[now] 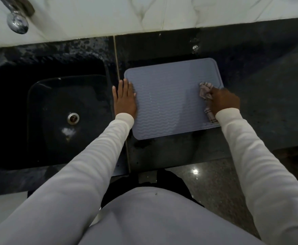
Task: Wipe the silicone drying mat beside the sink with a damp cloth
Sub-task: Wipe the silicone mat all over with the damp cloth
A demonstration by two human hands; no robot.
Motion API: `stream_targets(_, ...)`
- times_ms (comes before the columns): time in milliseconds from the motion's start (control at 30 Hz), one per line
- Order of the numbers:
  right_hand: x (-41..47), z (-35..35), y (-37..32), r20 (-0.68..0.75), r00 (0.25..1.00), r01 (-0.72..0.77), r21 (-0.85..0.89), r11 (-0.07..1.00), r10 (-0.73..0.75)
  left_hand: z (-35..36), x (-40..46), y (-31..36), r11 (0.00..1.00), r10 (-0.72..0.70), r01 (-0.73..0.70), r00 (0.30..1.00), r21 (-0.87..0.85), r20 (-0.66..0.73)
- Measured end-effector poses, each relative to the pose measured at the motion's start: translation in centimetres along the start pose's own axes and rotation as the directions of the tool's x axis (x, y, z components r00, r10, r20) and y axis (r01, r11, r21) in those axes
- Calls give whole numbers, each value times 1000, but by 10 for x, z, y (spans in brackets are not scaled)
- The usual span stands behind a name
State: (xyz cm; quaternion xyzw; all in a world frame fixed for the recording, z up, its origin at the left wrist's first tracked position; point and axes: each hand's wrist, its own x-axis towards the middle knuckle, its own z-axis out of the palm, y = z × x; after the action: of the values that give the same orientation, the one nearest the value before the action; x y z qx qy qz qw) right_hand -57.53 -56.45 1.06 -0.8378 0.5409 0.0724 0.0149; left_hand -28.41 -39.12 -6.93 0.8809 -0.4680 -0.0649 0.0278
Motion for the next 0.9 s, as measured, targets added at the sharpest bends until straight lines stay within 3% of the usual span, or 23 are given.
stream_targets(167,-21,1,-96,-85,969,244,196,950,-231,-1,0,2,998,-12,13,1000,-60,11)
stream_targets(300,-52,39,-171,-210,910,390,139,910,-358,-3,-1,6,998,-29,29,1000,-49,-6)
stream_targets(433,-61,50,-172,-210,938,315,173,933,-278,-1,-6,10,996,-48,48,999,-71,7)
stream_targets(600,-57,53,-166,-260,896,415,199,888,-361,0,-6,11,997,-50,49,999,-63,-1)
stream_targets(733,-73,46,-194,-258,877,465,232,855,-407,9,-5,7,998,-38,36,999,51,35)
stream_targets(900,-68,48,-175,-219,852,514,180,839,-475,3,-5,7,999,-37,37,999,6,20)
